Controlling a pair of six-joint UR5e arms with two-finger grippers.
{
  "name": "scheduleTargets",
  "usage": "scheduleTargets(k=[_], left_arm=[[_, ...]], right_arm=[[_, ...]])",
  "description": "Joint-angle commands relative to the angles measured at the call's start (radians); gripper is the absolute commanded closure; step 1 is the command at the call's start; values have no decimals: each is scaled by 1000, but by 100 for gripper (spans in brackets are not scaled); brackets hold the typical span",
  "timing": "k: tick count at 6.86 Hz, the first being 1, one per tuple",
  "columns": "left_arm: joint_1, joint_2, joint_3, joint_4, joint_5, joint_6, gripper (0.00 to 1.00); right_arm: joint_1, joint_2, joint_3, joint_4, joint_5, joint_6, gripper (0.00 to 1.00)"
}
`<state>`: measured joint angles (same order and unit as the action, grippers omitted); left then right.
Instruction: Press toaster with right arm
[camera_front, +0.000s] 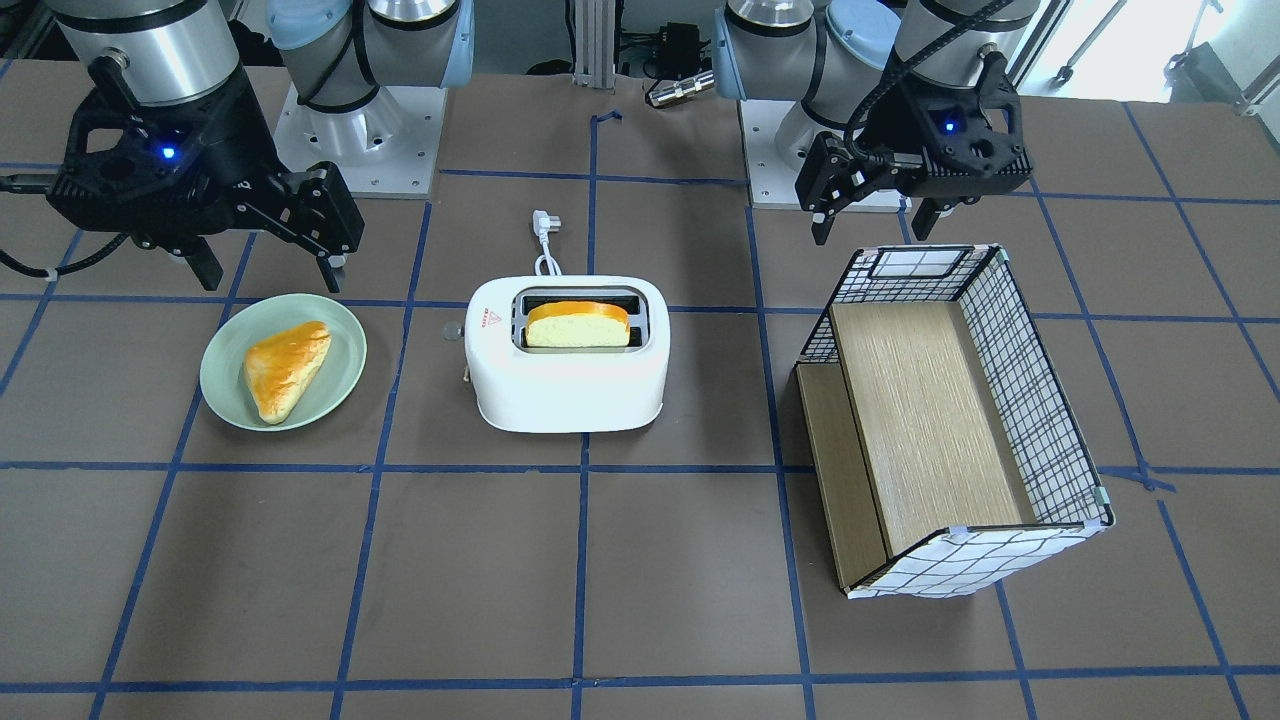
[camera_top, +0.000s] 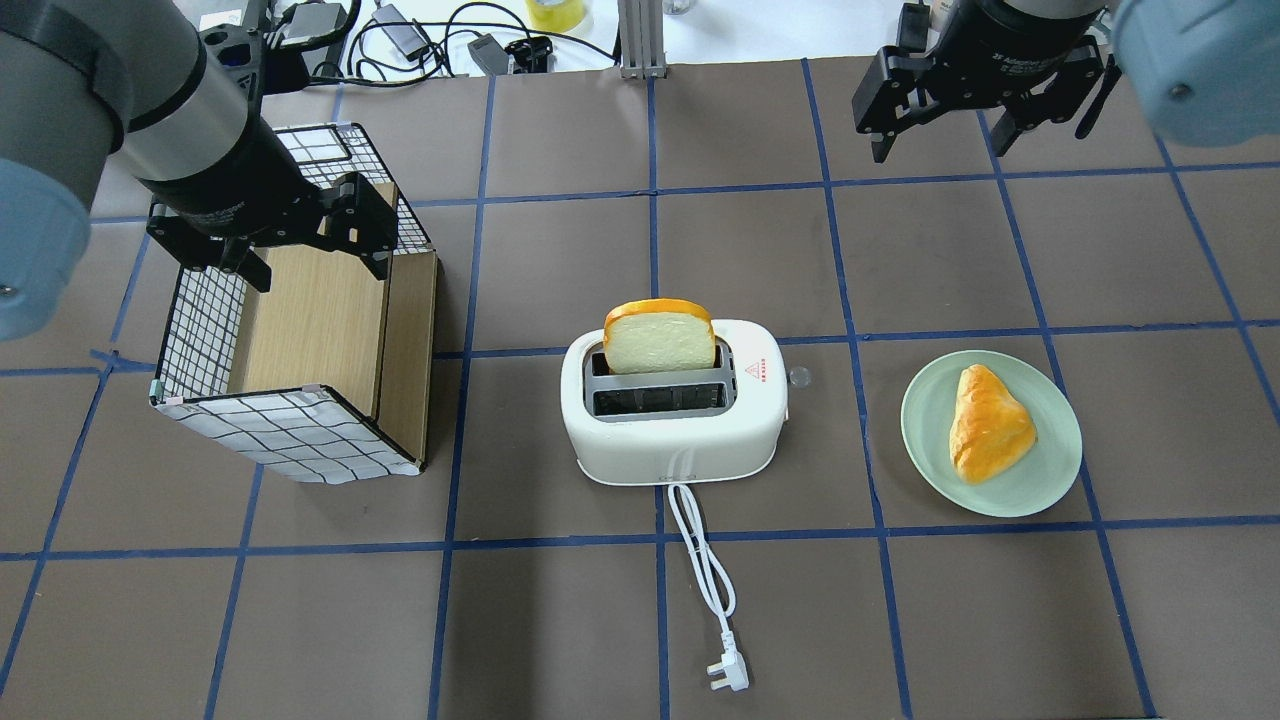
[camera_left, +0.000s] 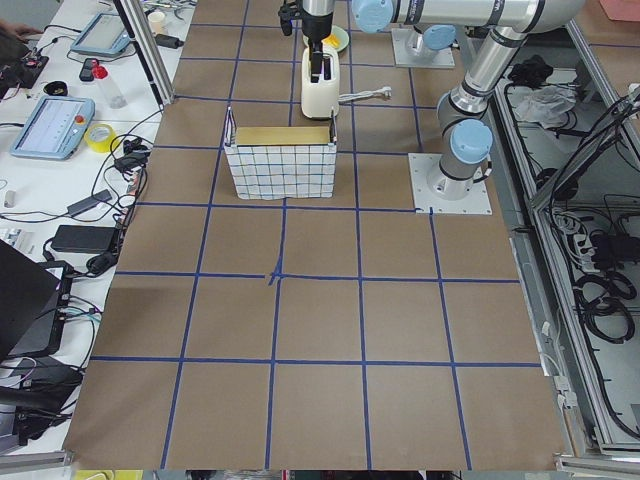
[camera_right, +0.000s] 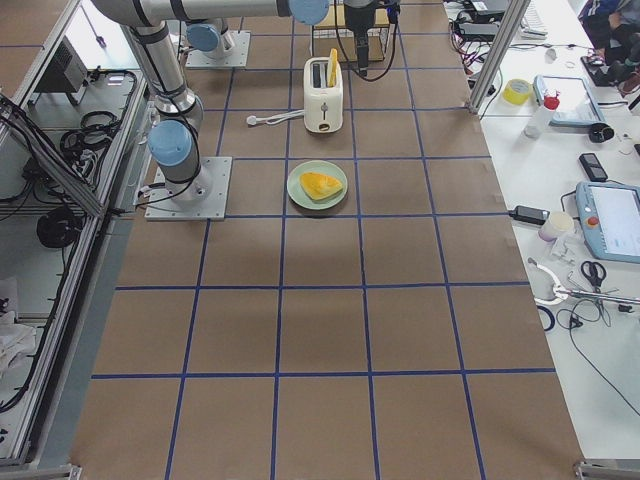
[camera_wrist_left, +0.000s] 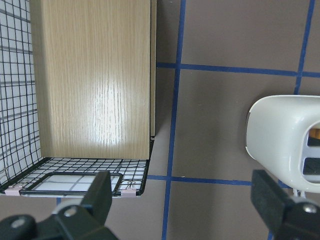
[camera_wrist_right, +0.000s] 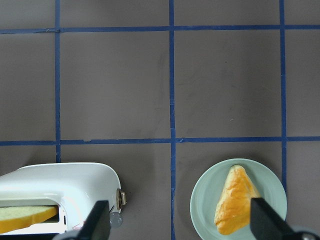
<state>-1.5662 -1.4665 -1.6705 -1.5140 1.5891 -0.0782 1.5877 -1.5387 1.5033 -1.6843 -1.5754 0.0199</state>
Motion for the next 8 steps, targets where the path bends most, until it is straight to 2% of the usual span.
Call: scheduleTargets(k=[1, 5, 6, 7, 8], left_arm=[[0, 0, 0, 0, -1, 0, 0], [0, 0, 0, 0, -1, 0, 0], [0, 0, 0, 0, 0, 0, 0], [0, 0, 0, 0, -1, 0, 0], [0, 0, 0, 0, 0, 0, 0]], right_arm=[[0, 0, 0, 0, 0, 0, 0], [8, -4, -5, 21, -2, 6, 2], [11, -4, -20, 78, 9, 5, 25], [5, -4, -21, 122, 68, 6, 90], [-11, 2, -11, 197, 187, 6, 100]])
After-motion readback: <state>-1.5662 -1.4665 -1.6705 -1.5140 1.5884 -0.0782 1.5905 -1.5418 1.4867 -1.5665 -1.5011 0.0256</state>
